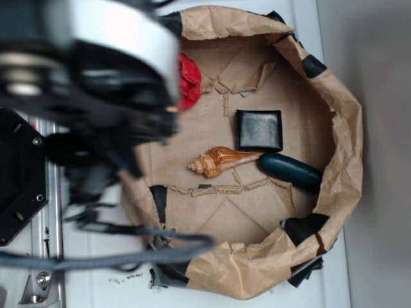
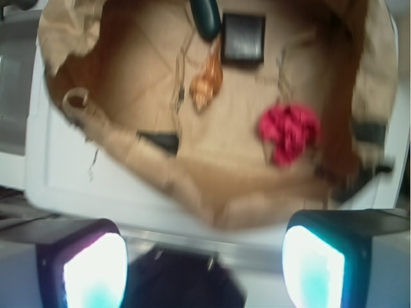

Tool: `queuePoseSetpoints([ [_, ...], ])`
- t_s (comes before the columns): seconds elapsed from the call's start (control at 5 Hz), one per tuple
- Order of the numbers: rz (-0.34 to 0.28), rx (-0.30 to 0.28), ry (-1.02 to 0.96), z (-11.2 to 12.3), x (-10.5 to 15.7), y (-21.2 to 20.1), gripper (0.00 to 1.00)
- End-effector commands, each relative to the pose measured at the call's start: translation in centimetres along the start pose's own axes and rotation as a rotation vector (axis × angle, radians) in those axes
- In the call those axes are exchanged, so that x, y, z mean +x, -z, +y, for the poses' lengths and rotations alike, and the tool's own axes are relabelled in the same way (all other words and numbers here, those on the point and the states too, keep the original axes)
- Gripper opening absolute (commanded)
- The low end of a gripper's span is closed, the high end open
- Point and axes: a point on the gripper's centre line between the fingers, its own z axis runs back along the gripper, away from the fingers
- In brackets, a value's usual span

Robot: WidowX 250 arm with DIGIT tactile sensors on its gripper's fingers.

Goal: Grab the red paper.

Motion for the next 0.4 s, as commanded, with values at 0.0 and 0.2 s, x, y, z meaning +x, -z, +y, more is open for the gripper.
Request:
queuePoseSetpoints([
  [0.0, 0.069, 0.151, 0.315, 1.9, 5.1, 7.7, 1.00],
  [0.2, 0.164, 0.179, 0.496, 1.8, 4.9, 11.4, 1.00],
])
